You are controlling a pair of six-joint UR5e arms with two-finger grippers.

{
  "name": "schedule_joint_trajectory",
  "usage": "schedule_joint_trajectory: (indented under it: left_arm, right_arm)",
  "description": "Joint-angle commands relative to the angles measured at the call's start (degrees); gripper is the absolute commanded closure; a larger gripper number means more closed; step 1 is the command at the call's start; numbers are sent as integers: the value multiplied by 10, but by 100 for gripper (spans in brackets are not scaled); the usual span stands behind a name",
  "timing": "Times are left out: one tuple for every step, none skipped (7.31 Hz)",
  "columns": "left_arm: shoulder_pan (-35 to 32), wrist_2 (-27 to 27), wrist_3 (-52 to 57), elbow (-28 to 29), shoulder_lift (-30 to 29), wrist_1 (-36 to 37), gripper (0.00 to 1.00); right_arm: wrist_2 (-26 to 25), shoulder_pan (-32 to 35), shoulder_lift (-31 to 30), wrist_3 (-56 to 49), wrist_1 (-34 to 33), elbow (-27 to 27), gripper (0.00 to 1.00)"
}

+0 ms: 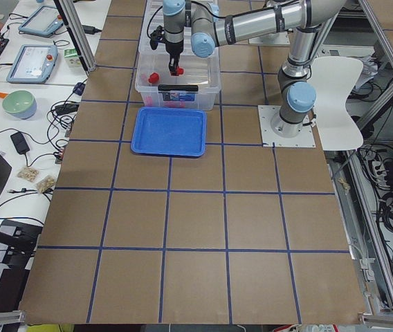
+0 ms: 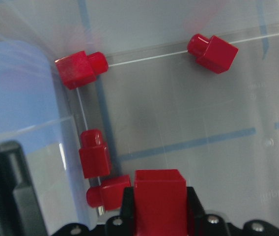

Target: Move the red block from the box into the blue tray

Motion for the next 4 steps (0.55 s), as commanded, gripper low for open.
schedule_joint_trajectory:
  left_arm:
    - [112,5,39,35,8,-59,98]
    - [167,4,63,25,-5,-56,98]
    - [203,6,138,23,-20,-55,98]
    - [230,-7,157,12,-46,-26,98]
  right_arm:
    - [1,-102,0,-157,0,-4,0]
    - [2,-154,1,-238,-5,2,0]
    - [2,-197,2,-285,-4,5,0]
    - [2,-218,11,-301,-7,21,0]
